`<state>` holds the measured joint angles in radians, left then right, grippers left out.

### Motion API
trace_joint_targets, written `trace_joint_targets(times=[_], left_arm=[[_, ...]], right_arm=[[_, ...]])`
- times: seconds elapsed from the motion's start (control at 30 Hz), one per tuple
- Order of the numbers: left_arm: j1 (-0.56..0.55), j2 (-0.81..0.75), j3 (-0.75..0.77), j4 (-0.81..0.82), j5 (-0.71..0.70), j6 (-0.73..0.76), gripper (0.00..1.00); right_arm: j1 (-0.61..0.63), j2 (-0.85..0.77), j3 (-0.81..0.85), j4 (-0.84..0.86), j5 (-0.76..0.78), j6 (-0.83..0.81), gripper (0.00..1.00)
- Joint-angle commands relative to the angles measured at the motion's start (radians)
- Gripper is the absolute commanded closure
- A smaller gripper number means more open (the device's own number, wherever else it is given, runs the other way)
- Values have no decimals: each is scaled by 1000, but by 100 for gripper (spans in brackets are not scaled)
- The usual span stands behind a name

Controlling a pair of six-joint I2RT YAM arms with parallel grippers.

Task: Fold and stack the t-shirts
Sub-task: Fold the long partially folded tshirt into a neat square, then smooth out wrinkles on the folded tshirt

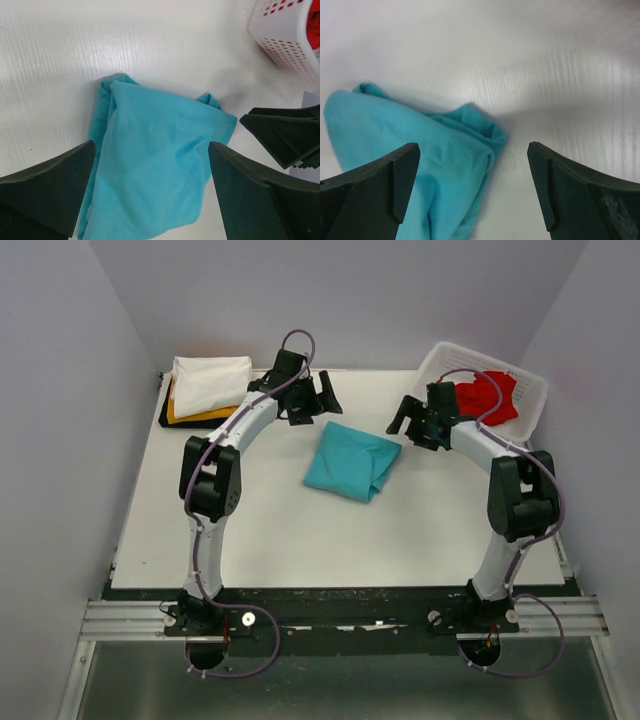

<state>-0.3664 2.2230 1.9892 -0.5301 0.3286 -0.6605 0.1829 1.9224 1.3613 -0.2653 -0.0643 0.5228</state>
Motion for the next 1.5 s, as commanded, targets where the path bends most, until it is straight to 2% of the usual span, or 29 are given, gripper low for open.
trace_joint_targets(times=[0.0, 0.07, 0.13, 0.27, 0.33, 0.43, 0.6, 0.8, 0.97, 1.1, 1.3, 1.4, 1.47], left_arm=[[-11, -201, -241, 118, 93, 8, 1], [-19, -257, -373, 216, 150, -14, 1], [-31, -272, -440, 283, 213, -30, 1], [-43, -208, -433, 318, 276, -53, 1], [-45, -155, -395, 290, 274, -56, 1], [-45, -111, -380, 250, 247, -45, 1], [-59, -147, -545, 307, 263, -61, 1], [-123, -286, -844, 380, 259, -80, 1], [-212, -490, -1086, 452, 206, -113, 1], [-277, -623, -1129, 422, 129, -124, 2], [-282, -720, -1123, 383, 45, -115, 1], [-282, -720, -1102, 389, 47, -107, 2], [-282, -695, -1077, 402, 51, -101, 1]], right_arm=[[-4, -164, -166, 148, -240, 28, 0], [-3, -201, -247, 267, -403, 75, 0], [5, -189, -290, 395, -555, 127, 0], [19, -93, -272, 494, -671, 194, 0], [19, -43, -254, 540, -651, 207, 0], [20, 42, -170, 451, -542, 147, 0], [19, 94, -186, 370, -377, 108, 0], [19, -41, -350, 355, -354, 94, 0], [27, -200, -499, 309, -396, 82, 0], [35, -365, -561, 196, -389, 40, 0], [35, -608, -568, -70, -275, 4, 1], [35, -691, -632, -146, -312, 4, 7], [34, -728, -691, -131, -388, 29, 18]])
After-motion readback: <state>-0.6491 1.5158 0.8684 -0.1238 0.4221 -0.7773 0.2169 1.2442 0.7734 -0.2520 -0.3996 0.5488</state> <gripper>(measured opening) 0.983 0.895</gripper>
